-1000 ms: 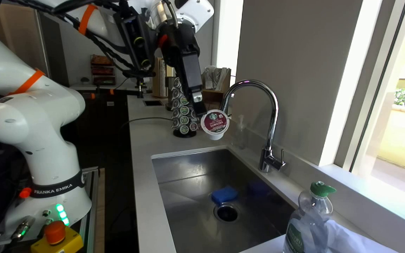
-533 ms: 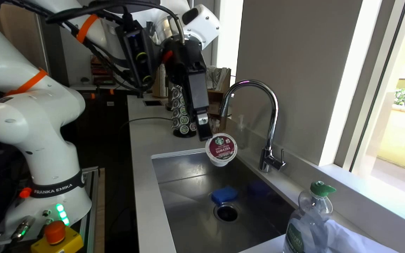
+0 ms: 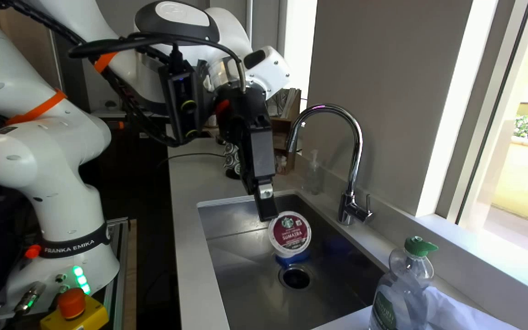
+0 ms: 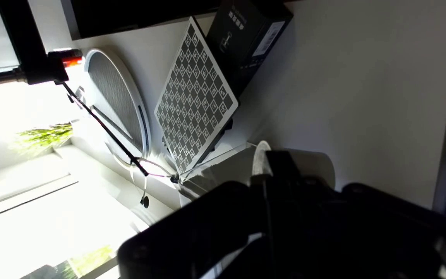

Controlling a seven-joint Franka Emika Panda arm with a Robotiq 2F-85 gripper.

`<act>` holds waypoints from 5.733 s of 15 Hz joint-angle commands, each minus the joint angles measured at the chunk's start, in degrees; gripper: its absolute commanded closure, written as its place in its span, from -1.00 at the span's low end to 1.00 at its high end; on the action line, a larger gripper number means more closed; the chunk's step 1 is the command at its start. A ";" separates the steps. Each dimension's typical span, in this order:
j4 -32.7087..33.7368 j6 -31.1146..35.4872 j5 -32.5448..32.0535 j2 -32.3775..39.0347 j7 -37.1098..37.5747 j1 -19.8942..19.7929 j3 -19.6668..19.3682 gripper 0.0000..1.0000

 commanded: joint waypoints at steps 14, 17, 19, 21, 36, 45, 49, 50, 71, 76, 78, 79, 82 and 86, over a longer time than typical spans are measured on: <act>-2.20 -0.20 -12.55 6.26 12.10 1.24 -2.26 0.99; -2.15 0.69 -15.18 8.03 15.50 1.65 -3.01 0.99; -2.28 1.33 -17.66 9.31 18.25 1.90 -3.56 0.99; -2.35 2.05 -20.15 10.77 20.94 2.24 -4.29 0.99; -1.47 2.77 -41.41 23.37 39.81 5.28 -6.01 0.99; -1.55 2.69 -43.14 27.31 44.43 5.17 -5.36 0.99; -1.25 2.68 -43.18 27.78 44.65 5.13 -5.29 0.96; -1.25 2.68 -43.18 27.71 44.65 5.14 -5.29 0.96; 0.24 -6.41 -51.40 41.77 54.96 5.25 -0.97 0.99; 0.77 -9.60 -51.62 44.90 57.27 5.18 0.64 0.99; 0.99 -10.20 -51.68 45.74 58.02 5.15 1.16 0.99; 1.10 -10.71 -51.78 46.10 58.42 5.17 1.41 0.99; 1.38 -12.04 -52.01 47.16 59.47 5.15 2.02 0.99; 1.54 -13.90 -52.17 48.38 60.96 5.12 2.70 0.38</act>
